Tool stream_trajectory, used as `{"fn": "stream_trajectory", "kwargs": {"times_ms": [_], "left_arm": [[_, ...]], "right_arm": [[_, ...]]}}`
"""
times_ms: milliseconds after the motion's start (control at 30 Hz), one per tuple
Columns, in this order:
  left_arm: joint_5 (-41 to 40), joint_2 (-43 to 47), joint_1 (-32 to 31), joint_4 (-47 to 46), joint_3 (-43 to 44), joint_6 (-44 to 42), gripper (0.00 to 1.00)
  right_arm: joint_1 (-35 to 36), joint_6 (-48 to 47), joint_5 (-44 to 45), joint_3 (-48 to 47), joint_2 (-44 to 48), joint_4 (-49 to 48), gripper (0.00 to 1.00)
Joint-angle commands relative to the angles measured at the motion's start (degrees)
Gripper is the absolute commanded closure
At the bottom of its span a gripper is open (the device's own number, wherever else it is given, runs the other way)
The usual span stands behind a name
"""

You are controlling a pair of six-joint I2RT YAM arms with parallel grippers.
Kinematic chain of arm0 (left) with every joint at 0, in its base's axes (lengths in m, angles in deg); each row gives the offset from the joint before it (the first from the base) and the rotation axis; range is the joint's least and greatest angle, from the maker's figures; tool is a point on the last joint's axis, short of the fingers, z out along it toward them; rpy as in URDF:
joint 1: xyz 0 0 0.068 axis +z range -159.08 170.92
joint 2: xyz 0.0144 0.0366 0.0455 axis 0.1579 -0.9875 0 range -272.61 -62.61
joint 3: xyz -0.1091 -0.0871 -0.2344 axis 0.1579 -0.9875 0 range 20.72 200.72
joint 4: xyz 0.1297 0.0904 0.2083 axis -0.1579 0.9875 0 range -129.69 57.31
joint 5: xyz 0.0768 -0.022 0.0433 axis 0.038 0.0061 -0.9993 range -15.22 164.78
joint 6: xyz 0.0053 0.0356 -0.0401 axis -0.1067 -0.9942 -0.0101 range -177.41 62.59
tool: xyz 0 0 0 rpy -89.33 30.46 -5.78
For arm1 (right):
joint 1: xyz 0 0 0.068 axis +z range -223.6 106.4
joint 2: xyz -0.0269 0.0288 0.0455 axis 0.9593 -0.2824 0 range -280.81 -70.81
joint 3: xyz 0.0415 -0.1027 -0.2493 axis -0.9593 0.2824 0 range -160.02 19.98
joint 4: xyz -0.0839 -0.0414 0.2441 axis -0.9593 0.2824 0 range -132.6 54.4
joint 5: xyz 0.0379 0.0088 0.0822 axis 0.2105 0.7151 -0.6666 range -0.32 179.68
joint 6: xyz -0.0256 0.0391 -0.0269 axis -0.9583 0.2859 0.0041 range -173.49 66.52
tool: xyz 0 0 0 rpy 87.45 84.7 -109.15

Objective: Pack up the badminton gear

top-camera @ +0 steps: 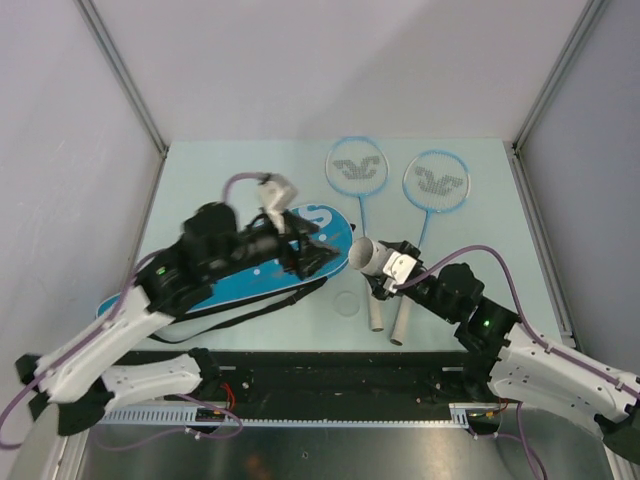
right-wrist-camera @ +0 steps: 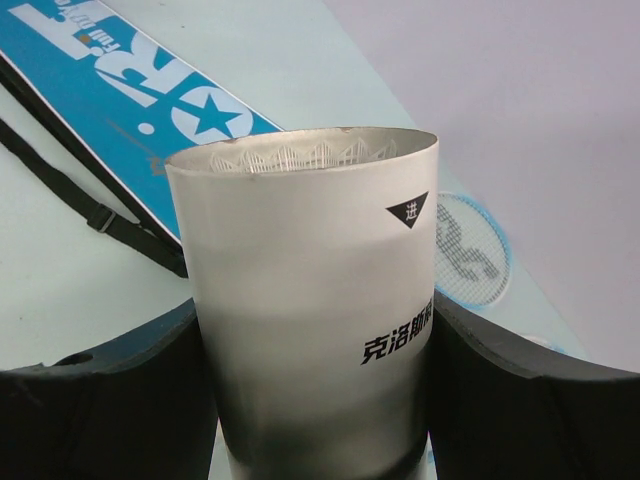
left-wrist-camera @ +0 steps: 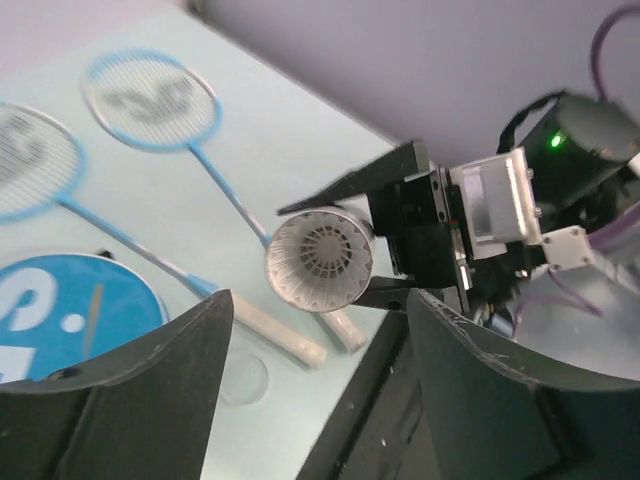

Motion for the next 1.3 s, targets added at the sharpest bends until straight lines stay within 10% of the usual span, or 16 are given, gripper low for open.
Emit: {"fn": "stream_trajectory", "kwargs": {"times_ms": [0, 300, 800, 1267], "left_arm": [[-10.81, 8.50, 0.02, -1.64, -6.50, -0.18, 0.22], [-17.12, -4.04, -5.67, -3.13, -20.59, 8.43, 0.39], [-24.96, -35.68, -8.42, -5.94, -12.95, 15.64, 0.56], [-25.75, -37.73, -7.72, -8.67, -16.28, 16.09, 0.68]], "right_arm": [[0.34, 7.16, 6.66, -0.51, 2.14, 2.85, 0.78], [0.95, 10.33, 13.09, -0.24, 9.95, 6.45, 0.78], [1.13, 10.59, 15.11, -0.24, 16.38, 11.55, 0.78], [1.21, 10.33, 14.06, -0.24, 15.59, 11.55, 0.79]]}}
